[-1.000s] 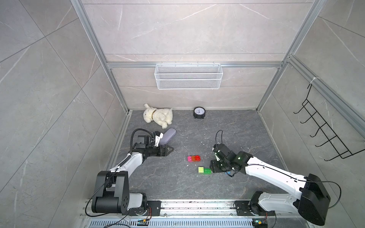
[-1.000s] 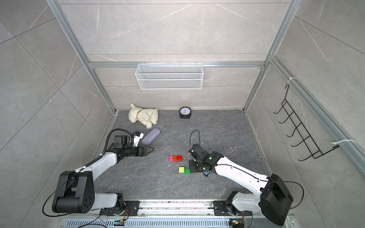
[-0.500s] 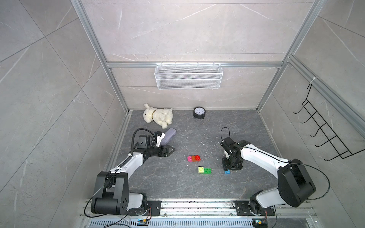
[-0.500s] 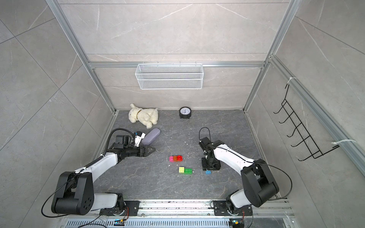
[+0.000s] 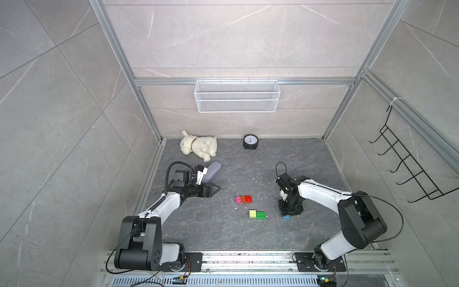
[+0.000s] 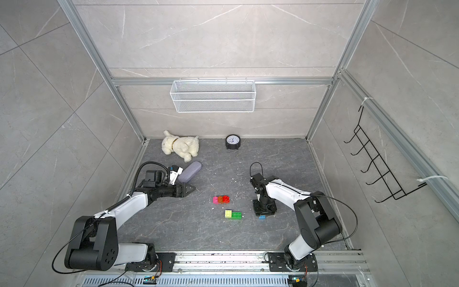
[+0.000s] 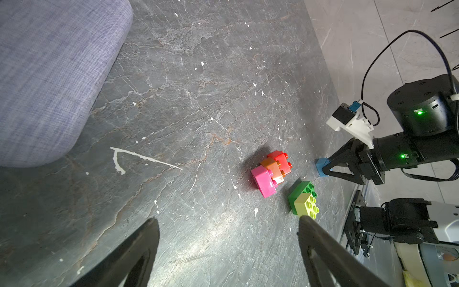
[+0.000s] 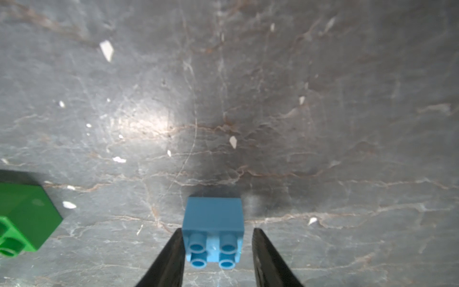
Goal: Assemble the letter y with lego
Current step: Pick up the lego brick from the center of the board, then assemble the lego brick with the lego brick.
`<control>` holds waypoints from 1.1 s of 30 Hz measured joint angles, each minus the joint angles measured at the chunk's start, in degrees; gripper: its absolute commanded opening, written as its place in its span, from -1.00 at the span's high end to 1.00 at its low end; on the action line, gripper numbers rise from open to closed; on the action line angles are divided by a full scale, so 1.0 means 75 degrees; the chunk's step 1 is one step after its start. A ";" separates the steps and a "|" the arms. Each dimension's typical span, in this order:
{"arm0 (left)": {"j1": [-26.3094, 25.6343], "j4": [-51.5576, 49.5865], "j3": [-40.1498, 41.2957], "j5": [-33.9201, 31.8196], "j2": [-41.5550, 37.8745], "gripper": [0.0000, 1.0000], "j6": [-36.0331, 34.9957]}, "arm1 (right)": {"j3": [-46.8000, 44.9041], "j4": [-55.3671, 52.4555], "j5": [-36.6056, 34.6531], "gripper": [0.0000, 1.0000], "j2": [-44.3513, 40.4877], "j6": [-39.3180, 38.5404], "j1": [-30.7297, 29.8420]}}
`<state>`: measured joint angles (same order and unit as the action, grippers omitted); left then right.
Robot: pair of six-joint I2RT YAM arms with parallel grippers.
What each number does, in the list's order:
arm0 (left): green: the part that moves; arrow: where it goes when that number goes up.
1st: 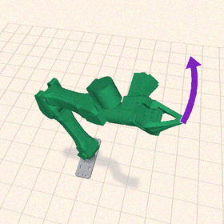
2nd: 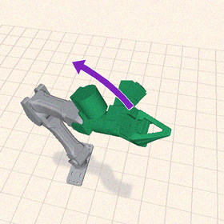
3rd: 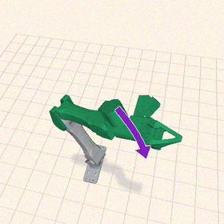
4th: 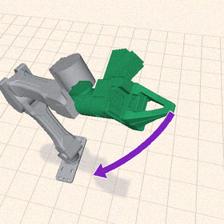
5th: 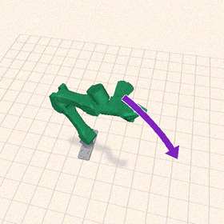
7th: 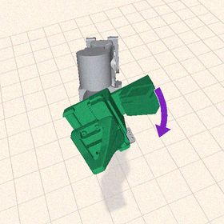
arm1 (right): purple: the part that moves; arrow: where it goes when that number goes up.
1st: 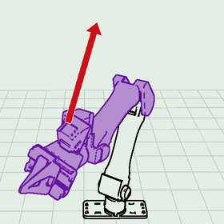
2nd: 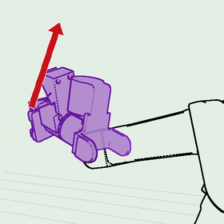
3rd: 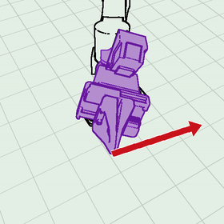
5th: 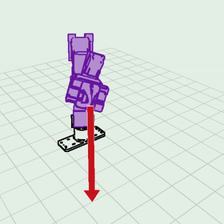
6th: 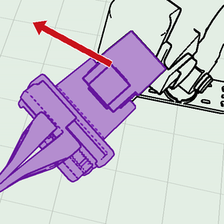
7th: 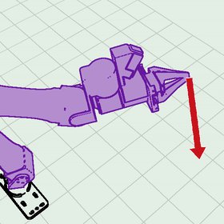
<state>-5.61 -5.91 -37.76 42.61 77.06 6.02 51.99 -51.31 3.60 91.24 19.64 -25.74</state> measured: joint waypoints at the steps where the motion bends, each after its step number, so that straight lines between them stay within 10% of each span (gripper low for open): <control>1: 0.0000 0.0000 0.0000 0.0000 0.0000 -0.80 0.0000 | 0.0000 0.0020 0.0032 0.18 0.0015 0.0000 0.0000; 18: 0.0079 -0.0041 0.0000 -0.0012 0.0000 -0.81 -0.0041 | 0.0714 -0.0166 0.0262 0.62 -0.0408 -0.0909 -0.0009; 33: 0.0154 -0.0047 0.0000 -0.0003 -0.0055 -0.81 -0.0058 | 0.1749 -0.0268 0.0175 0.64 -0.0912 -0.6091 -0.1483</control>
<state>-4.45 -6.26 -37.76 42.59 76.64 5.58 65.10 -53.32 4.91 84.40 -26.04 -36.86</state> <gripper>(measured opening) 0.907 0.334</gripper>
